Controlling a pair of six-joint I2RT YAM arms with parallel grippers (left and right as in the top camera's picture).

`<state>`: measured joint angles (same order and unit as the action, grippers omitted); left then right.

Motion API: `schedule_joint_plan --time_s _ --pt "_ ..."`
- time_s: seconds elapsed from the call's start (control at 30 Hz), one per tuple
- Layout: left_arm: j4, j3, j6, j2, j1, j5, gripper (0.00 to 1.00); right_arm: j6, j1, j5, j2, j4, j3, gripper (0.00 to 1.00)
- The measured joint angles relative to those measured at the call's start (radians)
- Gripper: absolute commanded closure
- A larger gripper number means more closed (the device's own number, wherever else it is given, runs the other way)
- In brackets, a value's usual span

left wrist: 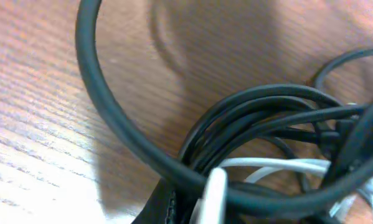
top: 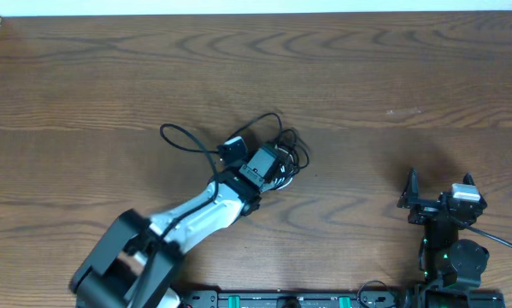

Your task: Untangle cables

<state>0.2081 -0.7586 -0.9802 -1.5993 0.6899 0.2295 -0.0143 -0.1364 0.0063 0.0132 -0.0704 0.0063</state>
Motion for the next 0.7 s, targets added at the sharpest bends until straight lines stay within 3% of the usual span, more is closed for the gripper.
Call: schedule_joint_plan --time_s 0.33,0.47,0.7 --pt "0.01 0.0 0.352 0.491 0.0 -0.119 0.92 0.0 0.0 0.0 0.0 0.0 0.0 0.01" --pt "0.049 0.0 0.422 0.673 0.0 -0.127 0.92 0.0 0.0 0.0 0.0 0.0 0.0 0.01" --pt "0.097 0.0 0.465 0.797 0.0 -0.127 0.92 0.0 0.0 0.0 0.0 0.0 0.0 0.01"
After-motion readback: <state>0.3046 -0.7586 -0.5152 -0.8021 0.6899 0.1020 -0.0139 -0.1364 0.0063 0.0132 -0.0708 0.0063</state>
